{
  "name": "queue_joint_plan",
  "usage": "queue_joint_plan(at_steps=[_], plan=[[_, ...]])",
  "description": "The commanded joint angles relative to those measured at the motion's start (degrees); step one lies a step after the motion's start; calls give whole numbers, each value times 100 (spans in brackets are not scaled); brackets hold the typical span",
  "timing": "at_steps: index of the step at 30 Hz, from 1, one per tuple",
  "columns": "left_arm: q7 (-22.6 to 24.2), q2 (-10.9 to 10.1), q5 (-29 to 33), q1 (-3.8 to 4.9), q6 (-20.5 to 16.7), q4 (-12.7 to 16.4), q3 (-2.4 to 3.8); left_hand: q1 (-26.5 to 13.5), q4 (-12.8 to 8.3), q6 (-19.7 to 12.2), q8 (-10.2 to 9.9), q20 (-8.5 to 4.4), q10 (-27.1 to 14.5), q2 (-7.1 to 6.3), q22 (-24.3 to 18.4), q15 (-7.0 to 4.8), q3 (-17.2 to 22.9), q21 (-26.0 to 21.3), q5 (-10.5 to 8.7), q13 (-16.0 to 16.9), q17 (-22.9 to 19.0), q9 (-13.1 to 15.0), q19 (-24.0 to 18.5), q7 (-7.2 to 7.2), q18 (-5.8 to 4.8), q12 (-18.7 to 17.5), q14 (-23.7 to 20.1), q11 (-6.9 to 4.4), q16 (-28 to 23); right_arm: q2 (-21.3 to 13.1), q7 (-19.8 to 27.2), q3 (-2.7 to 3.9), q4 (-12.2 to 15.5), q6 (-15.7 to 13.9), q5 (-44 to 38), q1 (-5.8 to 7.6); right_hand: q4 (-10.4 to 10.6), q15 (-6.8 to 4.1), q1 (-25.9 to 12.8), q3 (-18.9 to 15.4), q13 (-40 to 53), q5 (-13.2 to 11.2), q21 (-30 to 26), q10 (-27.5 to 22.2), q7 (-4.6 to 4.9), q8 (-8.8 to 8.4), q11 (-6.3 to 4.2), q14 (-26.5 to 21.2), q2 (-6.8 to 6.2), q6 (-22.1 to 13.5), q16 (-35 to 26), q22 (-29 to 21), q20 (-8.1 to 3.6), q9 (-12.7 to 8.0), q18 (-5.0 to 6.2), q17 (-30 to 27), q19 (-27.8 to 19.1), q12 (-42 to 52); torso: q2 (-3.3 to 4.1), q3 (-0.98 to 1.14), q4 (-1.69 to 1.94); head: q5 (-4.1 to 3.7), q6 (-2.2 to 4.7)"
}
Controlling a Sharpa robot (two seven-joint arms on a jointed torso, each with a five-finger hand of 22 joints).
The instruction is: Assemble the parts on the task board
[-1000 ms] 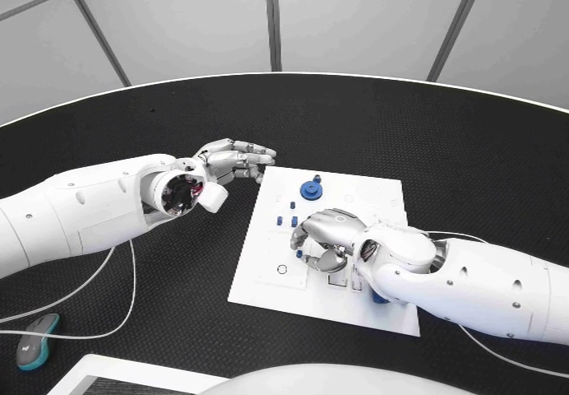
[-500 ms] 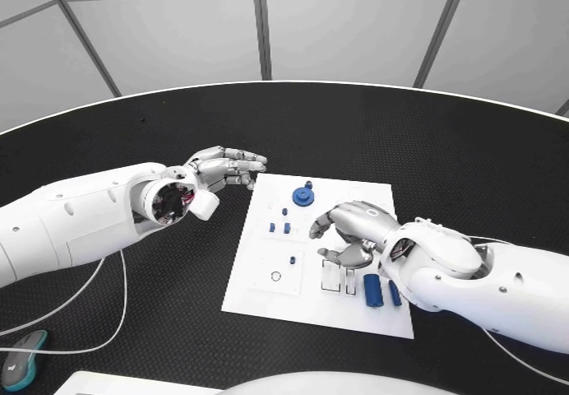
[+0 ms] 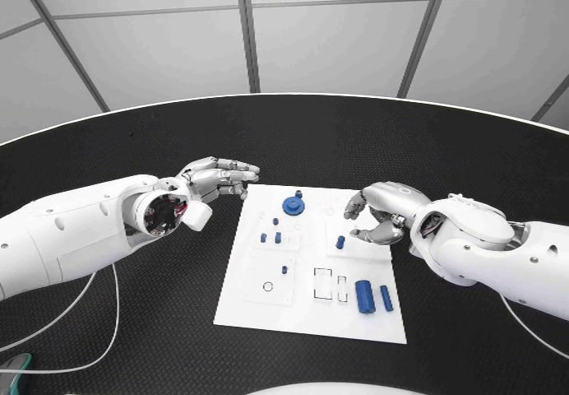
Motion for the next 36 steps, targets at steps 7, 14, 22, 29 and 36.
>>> queue_joint_plan(at_steps=[7, 14, 22, 29, 36], plan=[[-2, -23, 0, -1, -3, 13, 0, -36, 21, -36, -23, 51, -28, 20, -5, 7, -23, -38, -17, 8, -9, 5, -9, -11, 88, -13, -22, -2, -17, 169, 9, -16, -203, 185, -131, -7, 24, -13, 122, -80, -42, -7, -82, -108, -90, -71, 18, 249, 5, -65, -1, -47, -8, -20, 42, -25, 18, -37, 17, -5, 4, 2, -25], [-1, -32, 0, -1, -6, 24, 0, -36, 21, -36, -23, 51, -28, 20, -5, 7, -23, -38, -17, 8, -9, 5, -9, -11, 88, -13, -22, -2, -17, 337, 56, -45, -340, 291, -144, -59, 35, -15, 163, -74, -49, 8, -75, -62, -120, -89, 13, 249, 42, -87, 1, -39, -7, -25, 40, -25, 24, 6, 15, -4, 6, 11, -39], [0, -37, 0, -1, -5, 36, 0, -36, 21, -36, -23, 51, -28, 20, -5, 7, -23, -38, -17, 8, -9, 5, -9, -11, 88, -13, -22, -2, -17, 497, 99, -74, -471, 432, -147, -166, 54, -27, 193, -50, -54, 23, -67, 19, -113, -108, -4, 252, 70, -110, 9, -30, -14, -31, 40, -18, 33, 66, 16, 2, 2, 19, -67], [-2, -39, 0, 0, -5, 41, 0, -36, 21, -36, -23, 51, -28, 20, -5, 7, -23, -38, -17, 8, -9, 5, -9, -11, 88, -13, -22, -2, -17, 572, 122, -80, -535, 475, -147, -212, 59, -34, 211, -27, -60, 34, -67, 45, -85, -107, -12, 255, 90, -101, 16, -29, -19, -28, 40, -10, 37, 83, 12, -3, 2, 21, -81], [-4, -46, 0, 0, -10, 46, 0, -36, 21, -36, -23, 51, -28, 20, -5, 7, -23, -38, -17, 8, -9, 5, -9, -11, 88, -13, -22, -2, -17, 620, 140, -83, -589, 497, -162, -237, 59, -83, 282, 82, -47, 73, -5, 280, -6, -32, -72, 270, 173, 52, 55, 27, -54, 10, 30, 35, 68, 208, 11, -4, 1, 26, -97]])
